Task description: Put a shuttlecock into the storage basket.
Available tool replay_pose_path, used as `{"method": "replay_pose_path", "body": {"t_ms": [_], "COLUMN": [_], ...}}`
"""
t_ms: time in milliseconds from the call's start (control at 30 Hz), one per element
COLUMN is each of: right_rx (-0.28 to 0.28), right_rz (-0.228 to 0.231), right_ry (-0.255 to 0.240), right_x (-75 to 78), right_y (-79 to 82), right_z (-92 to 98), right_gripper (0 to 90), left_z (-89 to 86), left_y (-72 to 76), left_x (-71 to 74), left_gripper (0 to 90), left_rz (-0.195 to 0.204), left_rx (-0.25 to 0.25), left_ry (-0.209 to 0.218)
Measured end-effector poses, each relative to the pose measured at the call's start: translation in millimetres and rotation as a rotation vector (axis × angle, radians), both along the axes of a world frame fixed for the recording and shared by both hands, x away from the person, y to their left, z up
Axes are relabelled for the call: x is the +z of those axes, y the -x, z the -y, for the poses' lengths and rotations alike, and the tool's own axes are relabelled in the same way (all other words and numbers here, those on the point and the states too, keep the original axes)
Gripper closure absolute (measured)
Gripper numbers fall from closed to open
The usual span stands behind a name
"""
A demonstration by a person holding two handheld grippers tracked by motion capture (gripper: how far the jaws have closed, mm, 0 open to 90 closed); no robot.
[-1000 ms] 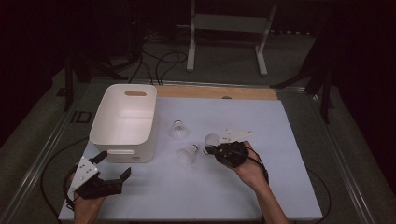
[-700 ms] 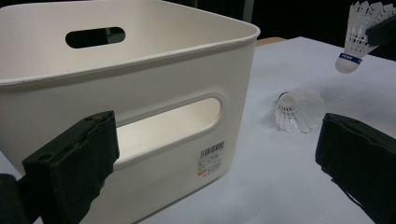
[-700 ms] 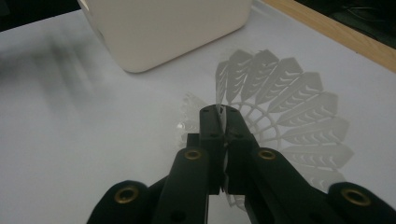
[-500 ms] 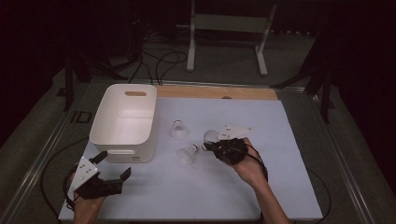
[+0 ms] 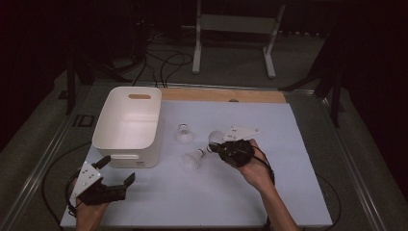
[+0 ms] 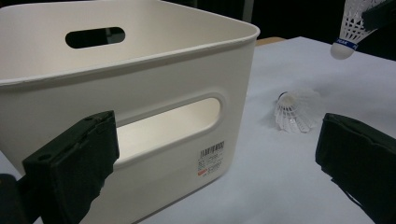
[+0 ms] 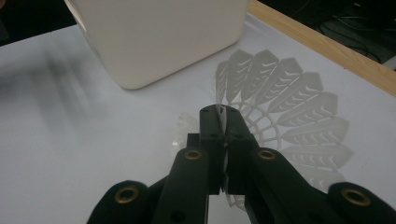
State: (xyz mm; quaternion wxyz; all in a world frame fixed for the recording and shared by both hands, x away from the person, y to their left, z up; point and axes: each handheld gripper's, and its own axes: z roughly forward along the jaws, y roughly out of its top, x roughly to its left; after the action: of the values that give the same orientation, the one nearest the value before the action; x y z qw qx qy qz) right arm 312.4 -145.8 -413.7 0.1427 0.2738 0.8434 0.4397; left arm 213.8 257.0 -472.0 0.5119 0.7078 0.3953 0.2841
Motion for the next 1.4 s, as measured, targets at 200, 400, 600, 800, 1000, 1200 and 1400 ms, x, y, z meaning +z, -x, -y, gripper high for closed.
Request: {"method": "replay_pose_path", "body": {"t_ms": [200, 400, 600, 800, 1000, 1200, 1400], "right_rx": [-0.002, 0.000, -0.004, -0.004, -0.005, -0.005, -0.003], "right_rz": [0.006, 0.012, 0.015, 0.021, 0.021, 0.021, 0.021], "right_ry": [-0.006, -0.009, -0.012, -0.019, -0.027, -0.031, -0.040], "right_x": [2.9, 6.9, 9.2, 12.1, 14.4, 16.1, 18.5], "right_y": [-0.3, -0.7, -1.0, -1.7, -2.4, -3.5, -4.5], "right_z": [-2.3, -4.8, -7.1, -8.7, -11.2, -13.8, -17.6], "right_gripper": [89.0, 89.0, 89.0, 89.0, 89.0, 89.0, 89.0], "left_z": [-0.2, -0.1, 0.2, 0.4, 0.4, 0.9, 1.1], "left_y": [0.1, 0.1, 0.0, 0.0, 0.1, -0.2, -0.3], "left_x": [0.1, 0.0, -0.1, -0.2, -0.1, -0.5, -0.6], "left_gripper": [0.0, 0.0, 0.0, 0.0, 0.0, 0.0, 0.0], "left_rz": [0.001, 0.000, -0.001, -0.002, -0.001, -0.002, -0.002], "left_rx": [0.000, -0.001, -0.003, -0.003, -0.004, -0.004, -0.005], "left_ry": [0.003, 0.000, 0.000, 0.001, 0.001, 0.001, 0.001]}}
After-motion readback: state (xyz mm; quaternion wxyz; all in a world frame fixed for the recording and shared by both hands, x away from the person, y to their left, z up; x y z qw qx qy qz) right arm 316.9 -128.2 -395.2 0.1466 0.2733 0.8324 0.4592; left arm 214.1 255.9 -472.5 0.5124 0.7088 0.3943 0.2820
